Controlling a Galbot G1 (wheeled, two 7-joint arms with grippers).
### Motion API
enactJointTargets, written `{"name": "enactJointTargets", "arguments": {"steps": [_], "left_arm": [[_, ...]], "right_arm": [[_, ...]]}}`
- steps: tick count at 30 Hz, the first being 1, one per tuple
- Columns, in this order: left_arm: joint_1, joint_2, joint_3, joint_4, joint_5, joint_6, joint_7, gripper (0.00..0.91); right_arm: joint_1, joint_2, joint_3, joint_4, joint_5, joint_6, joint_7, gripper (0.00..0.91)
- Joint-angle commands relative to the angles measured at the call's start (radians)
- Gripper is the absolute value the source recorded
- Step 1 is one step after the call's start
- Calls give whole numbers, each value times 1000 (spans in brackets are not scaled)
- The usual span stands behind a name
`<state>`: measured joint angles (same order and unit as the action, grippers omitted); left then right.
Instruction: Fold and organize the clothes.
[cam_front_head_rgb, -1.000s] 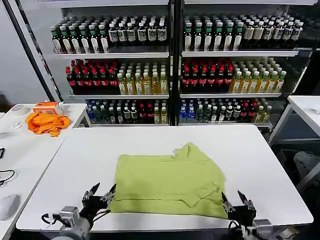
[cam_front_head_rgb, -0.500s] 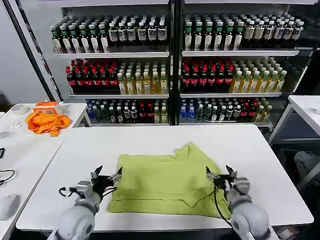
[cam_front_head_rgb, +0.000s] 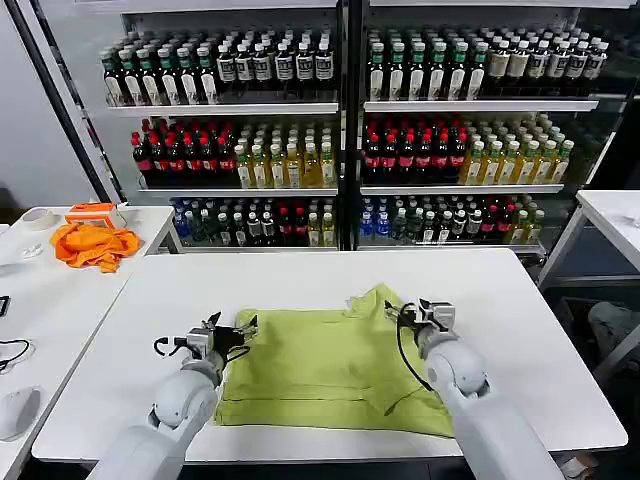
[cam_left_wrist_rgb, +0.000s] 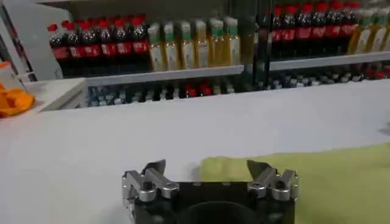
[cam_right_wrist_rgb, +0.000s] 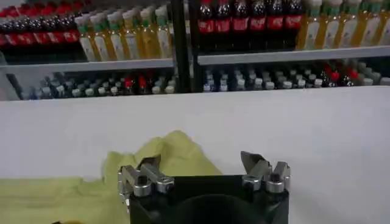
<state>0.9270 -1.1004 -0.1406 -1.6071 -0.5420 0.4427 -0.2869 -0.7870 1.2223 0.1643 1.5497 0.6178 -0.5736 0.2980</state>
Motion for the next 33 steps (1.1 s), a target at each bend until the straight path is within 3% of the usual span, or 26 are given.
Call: {"name": "enactJointTargets", "arguments": {"steps": [1, 7, 8, 9, 10, 11, 12, 13, 14, 16, 33], "left_arm": [[-97, -17, 48, 133, 8, 4, 1, 907], [-104, -22, 51, 148, 1, 16, 12, 907], [-104, -22, 51, 149, -2, 21, 18, 796], [-103, -21, 51, 149, -5, 24, 24, 574], [-103, -20, 52, 149, -5, 26, 27, 232], [-101, -18, 53, 148, -7, 28, 31, 141], [-101, -17, 54, 147, -9, 29, 32, 50], [-100, -17, 55, 146, -15, 30, 32, 20], [-98, -15, 55, 143, -26, 36, 34, 30], [-94, -11, 56, 136, -36, 41, 43, 30], [-42, 7, 21, 71, -87, -4, 80, 20]], "right_arm": [[190, 84, -67, -267, 25, -5, -1, 907], [243, 124, -72, -368, 26, -5, -4, 907], [249, 129, -73, -383, 27, -5, -6, 907], [252, 131, -74, -389, 28, -5, -8, 907], [254, 133, -74, -395, 29, -5, -9, 907], [256, 136, -74, -400, 33, -5, -10, 816], [259, 139, -76, -404, 40, -5, -7, 433], [259, 139, -76, -404, 40, -5, -7, 151], [260, 138, -82, -404, 45, -5, -7, 71], [260, 136, -89, -404, 45, -5, -6, 0], [223, 123, -91, -320, 66, -4, 2, 0]]}}
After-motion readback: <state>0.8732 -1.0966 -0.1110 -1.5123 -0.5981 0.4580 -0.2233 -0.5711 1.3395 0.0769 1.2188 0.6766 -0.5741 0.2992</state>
